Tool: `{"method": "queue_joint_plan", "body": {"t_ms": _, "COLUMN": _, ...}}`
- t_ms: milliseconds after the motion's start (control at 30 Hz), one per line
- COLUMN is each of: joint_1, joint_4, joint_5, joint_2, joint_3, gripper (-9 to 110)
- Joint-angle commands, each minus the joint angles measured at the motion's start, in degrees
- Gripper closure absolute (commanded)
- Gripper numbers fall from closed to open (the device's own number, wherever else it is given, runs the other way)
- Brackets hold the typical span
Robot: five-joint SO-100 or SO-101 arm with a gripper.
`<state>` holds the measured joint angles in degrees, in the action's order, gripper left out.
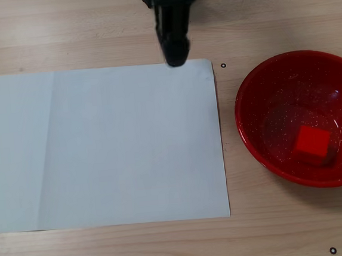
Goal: Grasp the red cube and put it in the red bowl.
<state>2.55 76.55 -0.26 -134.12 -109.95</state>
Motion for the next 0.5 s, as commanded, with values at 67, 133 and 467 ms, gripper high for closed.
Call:
{"method": "queue_joint_plan", "body": {"t_ms": 67, "joint_1": -0.9, "joint_4": -6.8, "joint_5": -1.2, "joint_2": -11.2, "joint_3": -7.8, "gripper": 101}}
{"method": "queue_joint_plan", "body": {"t_ms": 133, "joint_1": -1.0, "joint_4": -10.2, "joint_5": -1.4, "joint_2": -14.2, "joint_3": -13.2, "gripper": 101}}
{"method": "queue_joint_plan", "body": {"t_ms": 467, "joint_1": 0.4, "joint_4": -31.6, "joint_5": -0.8, "joint_2": -33.0, "joint_3": -41.6, "gripper": 101}}
